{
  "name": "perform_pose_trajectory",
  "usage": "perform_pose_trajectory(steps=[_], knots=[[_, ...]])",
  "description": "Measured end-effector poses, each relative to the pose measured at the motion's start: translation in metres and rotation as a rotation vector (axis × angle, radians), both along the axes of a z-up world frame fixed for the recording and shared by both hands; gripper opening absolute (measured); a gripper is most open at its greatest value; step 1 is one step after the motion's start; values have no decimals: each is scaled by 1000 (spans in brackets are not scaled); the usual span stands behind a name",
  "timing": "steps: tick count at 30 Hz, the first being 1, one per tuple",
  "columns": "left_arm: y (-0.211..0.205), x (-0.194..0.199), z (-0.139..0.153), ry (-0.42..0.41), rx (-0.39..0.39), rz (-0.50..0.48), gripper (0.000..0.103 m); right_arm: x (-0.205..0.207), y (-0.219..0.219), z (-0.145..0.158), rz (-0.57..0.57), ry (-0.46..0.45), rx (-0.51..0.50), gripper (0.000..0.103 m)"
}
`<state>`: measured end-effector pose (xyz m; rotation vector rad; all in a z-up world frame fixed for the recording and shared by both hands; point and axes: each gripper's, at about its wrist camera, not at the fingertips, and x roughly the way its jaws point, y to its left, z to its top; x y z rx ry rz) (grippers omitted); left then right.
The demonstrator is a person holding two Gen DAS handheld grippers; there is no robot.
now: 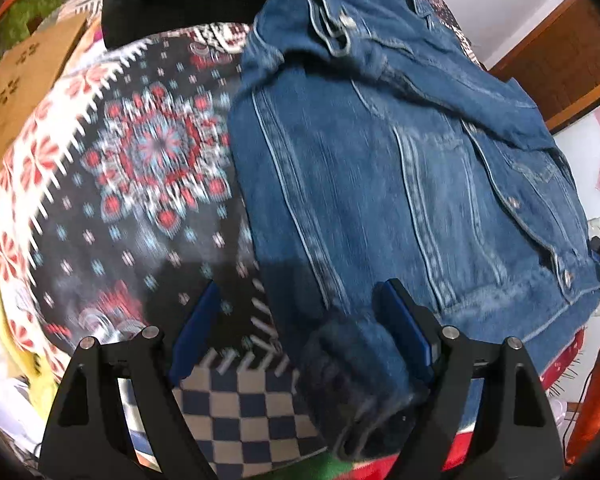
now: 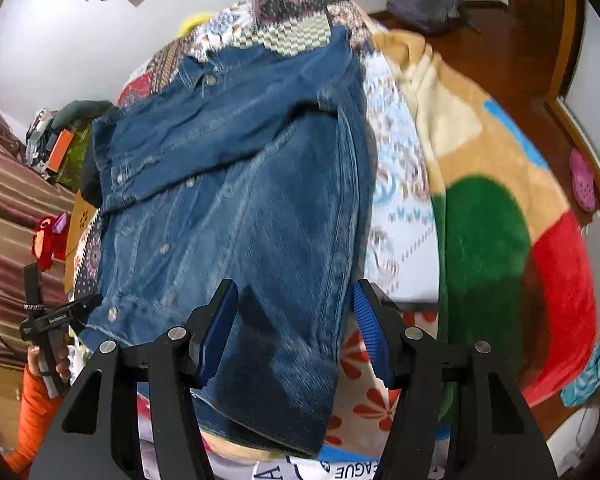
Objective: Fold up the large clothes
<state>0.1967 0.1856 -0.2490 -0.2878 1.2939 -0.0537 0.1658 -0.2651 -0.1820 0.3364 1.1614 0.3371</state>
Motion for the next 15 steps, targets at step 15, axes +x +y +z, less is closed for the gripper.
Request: perform_pose_trajectory(steps=[15], knots=[[-16,-25,8,-24,-251,10,52,-22,7,10,12,-114,44,23]])
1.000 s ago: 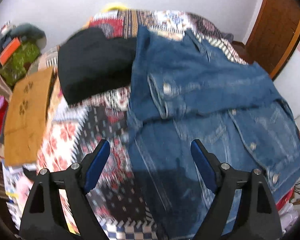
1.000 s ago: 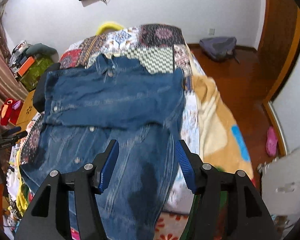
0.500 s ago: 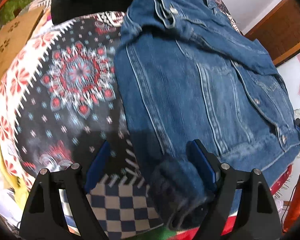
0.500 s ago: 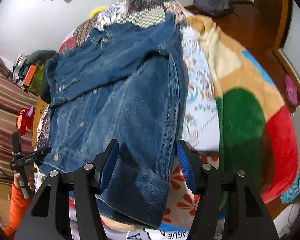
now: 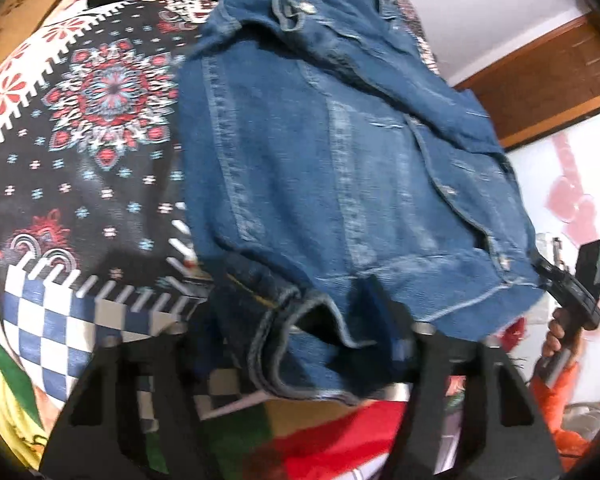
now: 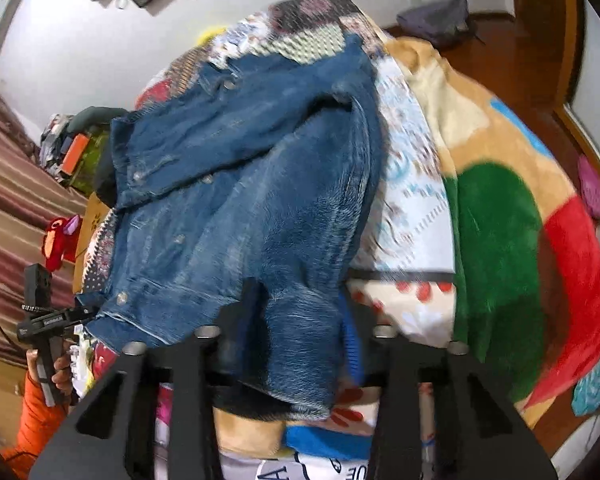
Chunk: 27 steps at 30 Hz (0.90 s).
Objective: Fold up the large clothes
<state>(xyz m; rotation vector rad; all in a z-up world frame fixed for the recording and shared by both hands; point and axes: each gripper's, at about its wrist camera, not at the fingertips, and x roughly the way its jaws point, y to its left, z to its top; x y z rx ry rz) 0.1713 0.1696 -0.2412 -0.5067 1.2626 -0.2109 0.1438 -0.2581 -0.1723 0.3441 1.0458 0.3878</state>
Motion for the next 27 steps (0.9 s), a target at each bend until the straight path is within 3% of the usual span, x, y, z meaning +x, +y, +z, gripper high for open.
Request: perform_pose_trajectory(steps=[2,7,13,19,22,27], knots=[[-6,4,7,-20,28,-9,31,2,4,9,17,-25,13,18],[-10,15,45,-147,84,-10,18,11,17,40,61,-124,15,15],[-11,41,102,-310,113,0,16,38,26,70,68,-215,21,14],[1,94,142,-413,154,44,15,83,19,95,16,-283,7,14],[11,128,150,-432,170,95,15,117,12,100,-35,-286,8,14],[24,186,134,-414,171,165,15,171,12,84,-78,-265,3,14]])
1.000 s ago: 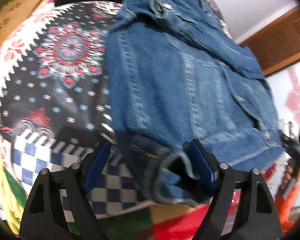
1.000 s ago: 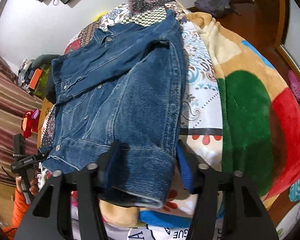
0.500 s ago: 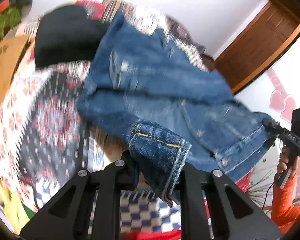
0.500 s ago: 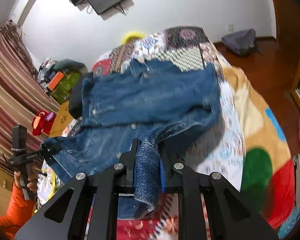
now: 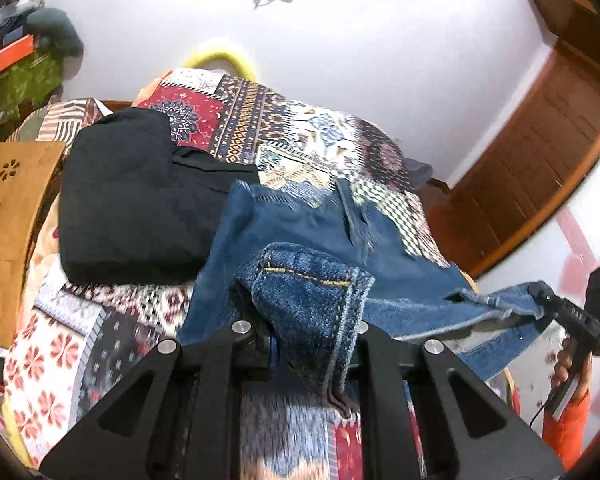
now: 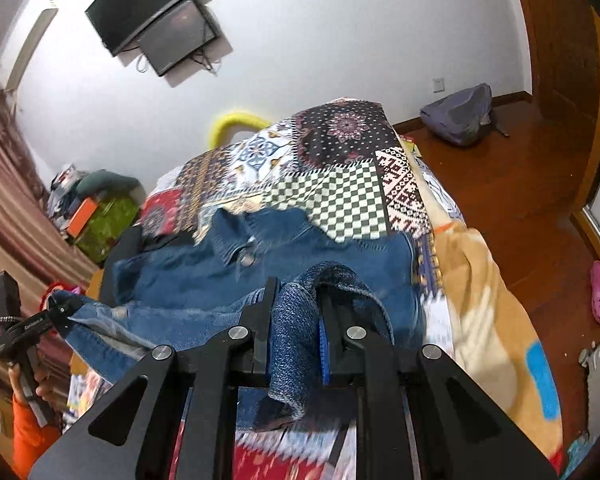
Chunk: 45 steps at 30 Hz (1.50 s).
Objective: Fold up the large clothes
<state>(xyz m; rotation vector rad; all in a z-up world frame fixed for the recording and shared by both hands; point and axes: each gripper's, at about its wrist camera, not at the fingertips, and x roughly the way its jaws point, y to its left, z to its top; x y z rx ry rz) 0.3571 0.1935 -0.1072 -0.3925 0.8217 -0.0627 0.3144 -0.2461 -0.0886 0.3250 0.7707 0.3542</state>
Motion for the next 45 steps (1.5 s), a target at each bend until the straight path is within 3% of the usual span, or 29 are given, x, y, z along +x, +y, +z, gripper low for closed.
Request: perform_pose_trajectory(steps=[4,10,15,20,24,26,29,32,40,45], knots=[[-11,49,-30,70,97,21,15,40,11,-29,-35,55,-54,14],[-31,87,-71,146,245,-25,19,74,6,-77,-74,184,-46,18],[-28,92,-91,198,246,-42,25,77,-3,-90,-66,265,-24,26],[-28,82,-76,208,212,-58,38,61,-2,-67,-61,239,-102,30],[-33,63,-45,141,239,-65,55,39,2,-42,-51,143,-205,43],[-36,52,-29,96,268,-60,61,28,5,-33,-32,116,-230,45],[-44,37,-13,47,290,-85,62,12,14,-26,27,97,-263,46],[-57,27,-14,44,312,-133,63,3,31,-29,102,99,-296,51],[-103,11,-78,135,465,-278,63,-3,85,-75,275,190,-397,53],[-115,29,-117,186,561,-303,51,9,108,-104,307,242,-461,53]])
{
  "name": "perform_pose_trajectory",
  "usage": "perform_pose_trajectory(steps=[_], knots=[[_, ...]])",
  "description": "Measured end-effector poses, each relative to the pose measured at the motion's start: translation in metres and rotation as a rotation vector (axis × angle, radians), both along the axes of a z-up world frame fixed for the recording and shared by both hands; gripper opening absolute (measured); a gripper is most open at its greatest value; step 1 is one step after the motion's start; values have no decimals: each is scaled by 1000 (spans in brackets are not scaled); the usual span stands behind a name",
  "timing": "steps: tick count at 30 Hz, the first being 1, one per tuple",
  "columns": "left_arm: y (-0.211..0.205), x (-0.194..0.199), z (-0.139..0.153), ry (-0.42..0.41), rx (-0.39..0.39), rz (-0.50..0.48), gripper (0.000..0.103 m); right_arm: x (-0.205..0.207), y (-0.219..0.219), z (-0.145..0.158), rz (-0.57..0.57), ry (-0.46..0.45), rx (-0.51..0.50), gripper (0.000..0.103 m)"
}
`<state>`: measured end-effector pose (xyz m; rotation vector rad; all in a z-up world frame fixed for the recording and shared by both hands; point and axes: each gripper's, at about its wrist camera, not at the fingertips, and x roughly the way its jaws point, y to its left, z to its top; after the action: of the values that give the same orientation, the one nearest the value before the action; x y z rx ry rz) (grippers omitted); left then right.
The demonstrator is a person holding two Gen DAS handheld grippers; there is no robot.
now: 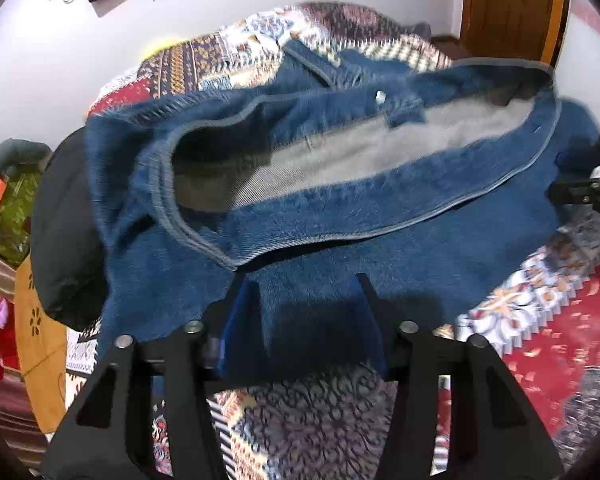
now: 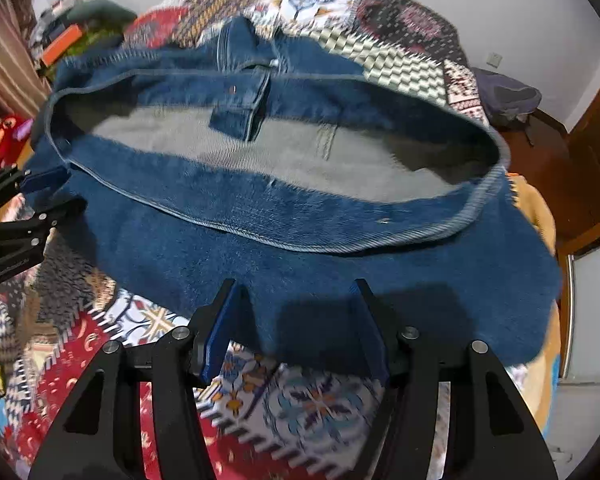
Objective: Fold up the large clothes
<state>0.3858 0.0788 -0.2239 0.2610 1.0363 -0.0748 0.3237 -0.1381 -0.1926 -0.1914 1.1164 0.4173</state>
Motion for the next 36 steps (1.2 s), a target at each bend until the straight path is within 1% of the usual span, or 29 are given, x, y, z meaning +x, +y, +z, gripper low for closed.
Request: perform_pose_trajectory(steps=[1,4,6,7,8,9,10,13,15,16,17,19,21,22,23,25,26,28,29,31,33,34,36], knots=[[-1,6,-5,3,10,-6,51,2,4,-2,8,-3,-11,53],[-6,24,-9,-28,59,-20,51,14,17,-4,39,-11,-40,53],[-6,38,-6,-31,44,-18,51,31,23,-6,45,2,-46,53],[-5,49,-2,-36,33,-13,49,41,25,-7,42,13,-45,53],[-5,56,1,-42,38,-7,42,52,26,-6,30,15,-45,53],[-4,70,9,-57,50,3,41,62,26,-3,11,4,-48,53],[-2,79,17,-79,49,10,41,73,26,3,-17,-26,-48,53],[6,104,52,-154,3,32,40,98,20,30,-120,-146,-25,53],[11,117,72,-209,-5,76,41,110,12,49,-210,-217,-8,53],[16,123,84,-248,1,112,42,114,7,58,-235,-231,24,53],[21,127,92,-269,-6,128,45,115,4,64,-243,-228,59,53],[31,132,102,-280,-34,153,47,113,3,69,-244,-219,108,53],[38,129,105,-279,-60,166,47,103,4,70,-218,-212,139,53],[41,125,104,-272,-84,161,50,97,6,67,-195,-201,137,54],[41,119,103,-264,-99,155,56,93,9,64,-179,-190,127,55],[41,104,94,-242,-120,147,63,80,16,50,-133,-154,84,56],[39,98,90,-229,-125,139,65,77,19,42,-111,-134,60,56],[34,80,72,-172,-137,113,70,73,19,29,-82,-98,12,56],[31,72,64,-151,-139,107,73,67,18,19,-68,-72,-30,56],[28,55,45,-98,-142,95,77,56,12,6,-51,-35,-89,56],[28,41,28,-53,-135,103,77,48,3,-4,-65,-11,-153,56],[29,34,18,-25,-134,115,77,42,-3,-5,-69,-14,-164,56],[35,21,5,3,-141,136,77,31,-13,0,-79,-43,-168,56]])
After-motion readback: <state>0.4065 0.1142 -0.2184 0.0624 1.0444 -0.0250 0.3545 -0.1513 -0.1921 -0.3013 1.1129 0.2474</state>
